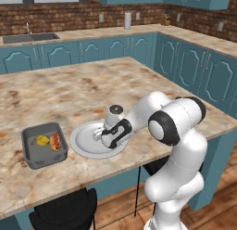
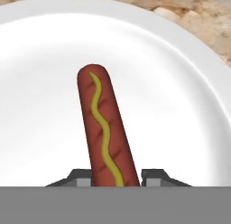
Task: Place one cooked food and one vegetable from the large plate to each tupperware container.
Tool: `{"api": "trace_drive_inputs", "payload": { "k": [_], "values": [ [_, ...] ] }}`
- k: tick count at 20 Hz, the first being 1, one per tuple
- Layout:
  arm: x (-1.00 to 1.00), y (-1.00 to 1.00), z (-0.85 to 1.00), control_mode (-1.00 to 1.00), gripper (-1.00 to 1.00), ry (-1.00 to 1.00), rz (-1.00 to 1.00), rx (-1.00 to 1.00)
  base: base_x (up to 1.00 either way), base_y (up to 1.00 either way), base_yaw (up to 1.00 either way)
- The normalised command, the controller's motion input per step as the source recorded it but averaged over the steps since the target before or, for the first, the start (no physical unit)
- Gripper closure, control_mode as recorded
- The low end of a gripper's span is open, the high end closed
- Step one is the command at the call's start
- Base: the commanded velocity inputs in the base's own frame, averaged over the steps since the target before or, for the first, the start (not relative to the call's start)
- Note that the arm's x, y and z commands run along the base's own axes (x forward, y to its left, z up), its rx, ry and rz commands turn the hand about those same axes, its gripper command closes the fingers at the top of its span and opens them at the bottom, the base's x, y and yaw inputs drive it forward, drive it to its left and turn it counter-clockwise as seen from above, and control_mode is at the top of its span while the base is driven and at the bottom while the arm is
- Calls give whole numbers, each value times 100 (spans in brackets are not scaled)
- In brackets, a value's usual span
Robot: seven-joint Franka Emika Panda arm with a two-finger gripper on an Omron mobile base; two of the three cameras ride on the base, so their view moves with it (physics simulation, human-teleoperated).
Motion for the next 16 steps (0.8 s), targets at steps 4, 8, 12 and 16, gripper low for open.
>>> {"api": "trace_drive_inputs", "payload": {
  "k": [4,8,12,16],
  "values": [
    [-41,-48,100,-100,100,6,-4,-8,0,0,0],
    [0,-73,83,-100,100,1,0,-4,0,0,0],
    [0,-91,35,-100,100,0,5,-1,0,0,0],
    [1,-100,5,-100,100,0,4,0,0,0,0]
  ]
}}
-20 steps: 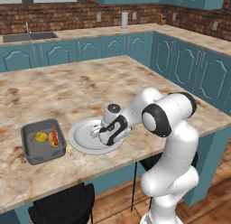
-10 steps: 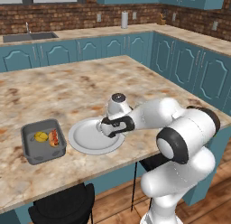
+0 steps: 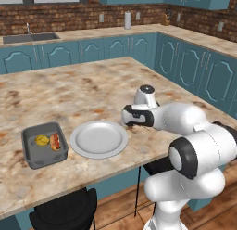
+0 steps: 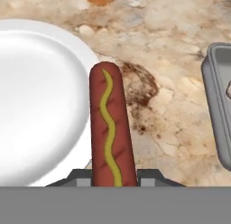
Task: Place one cooked food and one vegetable from the large plate to each tupperware container.
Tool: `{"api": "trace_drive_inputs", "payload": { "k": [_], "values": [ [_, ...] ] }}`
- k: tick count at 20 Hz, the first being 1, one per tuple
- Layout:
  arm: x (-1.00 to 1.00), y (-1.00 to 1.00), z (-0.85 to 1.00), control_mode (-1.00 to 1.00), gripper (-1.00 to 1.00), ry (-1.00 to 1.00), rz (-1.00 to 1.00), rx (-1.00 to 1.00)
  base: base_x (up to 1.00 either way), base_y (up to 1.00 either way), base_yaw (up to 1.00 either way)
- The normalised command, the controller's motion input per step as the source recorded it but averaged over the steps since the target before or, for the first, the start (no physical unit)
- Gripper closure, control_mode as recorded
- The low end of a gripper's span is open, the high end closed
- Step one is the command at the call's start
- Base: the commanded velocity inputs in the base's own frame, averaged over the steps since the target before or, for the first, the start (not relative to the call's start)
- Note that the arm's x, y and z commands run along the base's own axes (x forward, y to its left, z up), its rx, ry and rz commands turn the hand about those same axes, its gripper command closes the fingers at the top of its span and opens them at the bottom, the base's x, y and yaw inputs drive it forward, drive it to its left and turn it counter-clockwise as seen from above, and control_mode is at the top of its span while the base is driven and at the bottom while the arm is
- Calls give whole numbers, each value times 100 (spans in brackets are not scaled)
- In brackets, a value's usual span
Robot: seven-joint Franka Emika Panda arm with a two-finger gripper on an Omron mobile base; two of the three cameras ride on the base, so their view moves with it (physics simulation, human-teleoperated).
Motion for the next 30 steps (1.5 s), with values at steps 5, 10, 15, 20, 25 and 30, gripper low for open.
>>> {"api": "trace_drive_inputs", "payload": {
  "k": [5,10,15,20,25,30],
  "values": [
    [27,-99,1,-100,100,0,0,0,0,0,0],
    [67,-77,4,-100,100,0,0,0,0,0,0],
    [13,-64,12,-100,100,-6,5,-1,0,0,0],
    [3,-41,0,-100,100,-17,6,-14,0,0,0],
    [5,-9,0,-100,100,-3,19,-14,0,0,0],
    [1,0,-7,-100,100,2,22,-1,0,0,0]
  ]
}}
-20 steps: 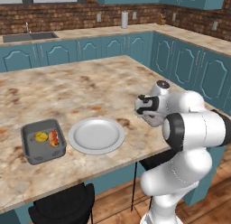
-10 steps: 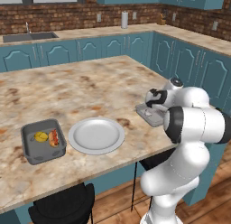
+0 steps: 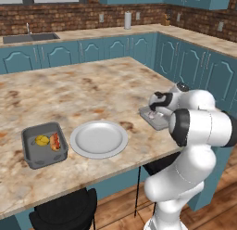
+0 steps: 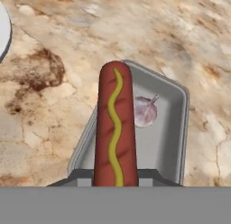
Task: Place one cooked food and one vegetable from the large plate to each tupperware container.
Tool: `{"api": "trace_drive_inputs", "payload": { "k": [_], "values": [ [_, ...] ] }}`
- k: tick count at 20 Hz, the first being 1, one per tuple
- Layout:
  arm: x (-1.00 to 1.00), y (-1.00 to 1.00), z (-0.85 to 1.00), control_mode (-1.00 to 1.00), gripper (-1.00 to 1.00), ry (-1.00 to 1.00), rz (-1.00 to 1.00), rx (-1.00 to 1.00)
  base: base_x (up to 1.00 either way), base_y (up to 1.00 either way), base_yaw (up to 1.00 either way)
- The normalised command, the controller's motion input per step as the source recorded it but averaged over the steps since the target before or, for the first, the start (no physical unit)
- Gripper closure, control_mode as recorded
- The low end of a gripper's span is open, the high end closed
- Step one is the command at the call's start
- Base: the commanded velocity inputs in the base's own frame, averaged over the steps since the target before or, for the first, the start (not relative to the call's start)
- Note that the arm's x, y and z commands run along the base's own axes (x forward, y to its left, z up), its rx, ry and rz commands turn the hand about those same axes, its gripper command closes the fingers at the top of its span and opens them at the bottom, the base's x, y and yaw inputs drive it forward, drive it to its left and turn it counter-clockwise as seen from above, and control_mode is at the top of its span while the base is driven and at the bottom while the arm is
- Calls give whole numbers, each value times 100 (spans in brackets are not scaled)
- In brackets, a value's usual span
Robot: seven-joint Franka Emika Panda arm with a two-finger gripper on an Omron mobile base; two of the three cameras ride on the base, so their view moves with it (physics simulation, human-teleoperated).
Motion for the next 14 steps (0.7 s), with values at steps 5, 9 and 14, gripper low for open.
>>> {"api": "trace_drive_inputs", "payload": {
  "k": [5,9,14],
  "values": [
    [13,0,-43,-100,100,10,9,-3,0,0,0],
    [34,0,-32,-100,100,11,0,-5,0,0,0],
    [25,0,-13,-100,100,1,2,0,0,0,0]
  ]
}}
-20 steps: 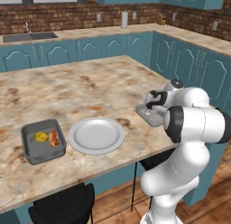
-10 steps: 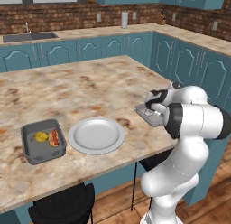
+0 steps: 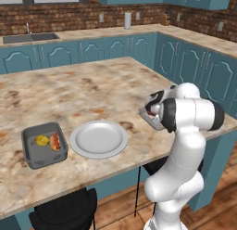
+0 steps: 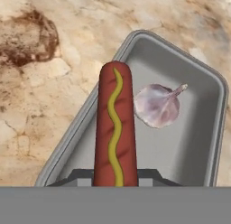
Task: Place one cooked food and one vegetable from the large plate to each tupperware container.
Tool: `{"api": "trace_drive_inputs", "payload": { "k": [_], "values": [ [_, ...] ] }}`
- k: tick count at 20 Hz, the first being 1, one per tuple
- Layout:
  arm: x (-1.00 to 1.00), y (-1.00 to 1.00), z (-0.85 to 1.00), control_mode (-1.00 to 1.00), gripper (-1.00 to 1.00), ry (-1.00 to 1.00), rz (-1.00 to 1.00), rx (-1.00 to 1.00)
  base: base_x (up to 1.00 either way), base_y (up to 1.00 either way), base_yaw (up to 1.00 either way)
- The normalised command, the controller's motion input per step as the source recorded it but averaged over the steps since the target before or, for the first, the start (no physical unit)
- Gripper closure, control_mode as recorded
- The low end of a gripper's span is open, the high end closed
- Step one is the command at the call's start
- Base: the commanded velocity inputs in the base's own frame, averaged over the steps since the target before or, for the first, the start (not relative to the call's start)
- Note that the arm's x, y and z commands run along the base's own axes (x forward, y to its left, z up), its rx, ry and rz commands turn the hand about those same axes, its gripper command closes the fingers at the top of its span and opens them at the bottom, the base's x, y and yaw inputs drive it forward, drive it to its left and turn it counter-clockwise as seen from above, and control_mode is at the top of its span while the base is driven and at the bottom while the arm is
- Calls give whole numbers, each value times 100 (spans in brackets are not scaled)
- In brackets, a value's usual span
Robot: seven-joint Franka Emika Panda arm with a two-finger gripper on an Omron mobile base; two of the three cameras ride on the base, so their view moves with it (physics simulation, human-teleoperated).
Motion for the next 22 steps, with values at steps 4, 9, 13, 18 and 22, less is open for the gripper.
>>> {"api": "trace_drive_inputs", "payload": {
  "k": [4,9,13,18,22],
  "values": [
    [31,0,-16,-100,100,0,5,0,0,0,0],
    [42,0,-25,-100,100,0,7,0,0,0,0],
    [56,-9,-30,-100,100,0,10,0,0,0,0],
    [41,-11,-26,-100,-100,0,8,0,0,0,0],
    [3,-3,-12,-100,-100,1,5,0,0,0,0]
  ]
}}
